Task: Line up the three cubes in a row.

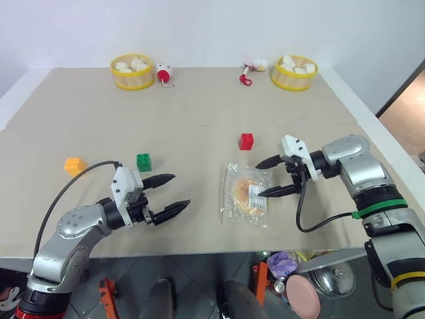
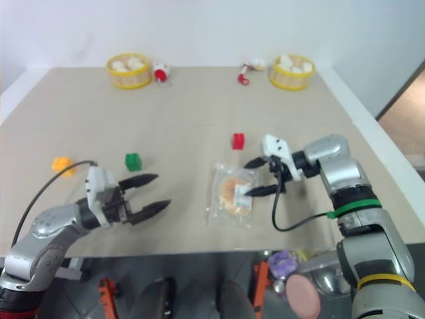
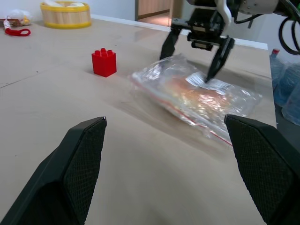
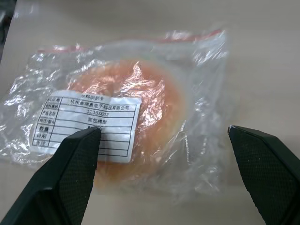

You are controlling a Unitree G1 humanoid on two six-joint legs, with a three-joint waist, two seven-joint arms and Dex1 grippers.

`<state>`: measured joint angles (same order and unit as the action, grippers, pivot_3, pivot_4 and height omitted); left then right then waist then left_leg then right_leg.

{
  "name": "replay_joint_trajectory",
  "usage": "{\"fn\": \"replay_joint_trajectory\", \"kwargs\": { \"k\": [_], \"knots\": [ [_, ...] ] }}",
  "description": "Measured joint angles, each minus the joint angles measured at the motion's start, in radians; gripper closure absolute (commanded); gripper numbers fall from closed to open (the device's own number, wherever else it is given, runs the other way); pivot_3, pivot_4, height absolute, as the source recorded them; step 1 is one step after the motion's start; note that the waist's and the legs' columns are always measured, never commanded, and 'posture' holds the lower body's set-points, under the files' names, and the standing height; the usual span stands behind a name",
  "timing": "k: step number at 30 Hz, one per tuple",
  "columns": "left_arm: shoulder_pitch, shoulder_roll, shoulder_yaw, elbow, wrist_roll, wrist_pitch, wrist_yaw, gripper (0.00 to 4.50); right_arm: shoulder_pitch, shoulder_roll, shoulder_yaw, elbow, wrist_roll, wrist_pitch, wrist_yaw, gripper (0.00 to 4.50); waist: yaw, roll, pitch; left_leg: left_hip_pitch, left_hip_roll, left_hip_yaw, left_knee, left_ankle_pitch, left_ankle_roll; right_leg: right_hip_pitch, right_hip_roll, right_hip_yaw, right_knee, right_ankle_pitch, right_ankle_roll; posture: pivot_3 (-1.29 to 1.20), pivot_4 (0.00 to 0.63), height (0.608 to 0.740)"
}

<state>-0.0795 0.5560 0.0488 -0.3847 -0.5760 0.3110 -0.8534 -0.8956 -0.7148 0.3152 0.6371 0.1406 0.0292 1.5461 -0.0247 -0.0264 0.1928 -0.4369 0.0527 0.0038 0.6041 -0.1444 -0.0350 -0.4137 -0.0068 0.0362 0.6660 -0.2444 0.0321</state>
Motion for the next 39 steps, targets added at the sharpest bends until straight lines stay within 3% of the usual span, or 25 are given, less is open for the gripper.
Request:
{"fn": "replay_joint_trajectory", "kwargs": {
  "k": [12, 15, 16, 26, 39],
  "knots": [
    [0.025, -0.028, 0.024, -0.017, -0.001, -0.002, 0.041, 0.34, -0.073, 0.080, 0.038, 0.135, -0.153, -0.178, -0.057, 0.00, -0.002, -0.005, -0.004, 0.010, 0.001, 0.002, 0.001, 0.001, 0.000, 0.008, 0.001, 0.004, 0.000, 0.001, -0.007, 0.00, 0.150, 0.740],
    [0.025, -0.029, 0.027, -0.017, 0.001, -0.007, 0.044, 0.31, -0.078, 0.087, 0.038, 0.144, -0.167, -0.197, -0.062, 0.75, -0.002, -0.007, -0.005, 0.011, 0.001, 0.005, 0.001, 0.001, 0.000, 0.008, 0.001, 0.006, 0.000, 0.002, -0.007, 0.00, 0.150, 0.740],
    [0.025, -0.030, 0.027, -0.017, 0.001, -0.008, 0.046, 0.31, -0.079, 0.091, 0.039, 0.149, -0.170, -0.203, -0.058, 1.25, -0.002, -0.007, -0.005, 0.012, 0.002, 0.006, 0.001, 0.001, 0.000, 0.008, 0.001, 0.007, 0.000, 0.002, -0.007, 0.00, 0.150, 0.740],
    [-0.001, -0.031, 0.027, 0.002, 0.018, -0.021, 0.058, 0.31, -0.079, 0.091, 0.038, 0.164, -0.191, -0.239, -0.044, 4.46, -0.003, -0.009, -0.006, 0.014, 0.004, 0.014, 0.001, 0.001, 0.000, 0.008, 0.001, 0.012, 0.000, 0.003, -0.007, 0.00, 0.150, 0.740],
    [-0.044, -0.051, 0.005, 0.042, 0.027, -0.031, 0.038, 0.31, -0.076, 0.074, 0.026, 0.150, -0.190, -0.175, -0.041, 4.46, -0.001, -0.009, -0.006, 0.014, 0.005, 0.018, 0.001, 0.001, 0.000, 0.007, 0.000, 0.013, 0.000, 0.003, -0.007, 0.00, 0.150, 0.740]
  ]
}}
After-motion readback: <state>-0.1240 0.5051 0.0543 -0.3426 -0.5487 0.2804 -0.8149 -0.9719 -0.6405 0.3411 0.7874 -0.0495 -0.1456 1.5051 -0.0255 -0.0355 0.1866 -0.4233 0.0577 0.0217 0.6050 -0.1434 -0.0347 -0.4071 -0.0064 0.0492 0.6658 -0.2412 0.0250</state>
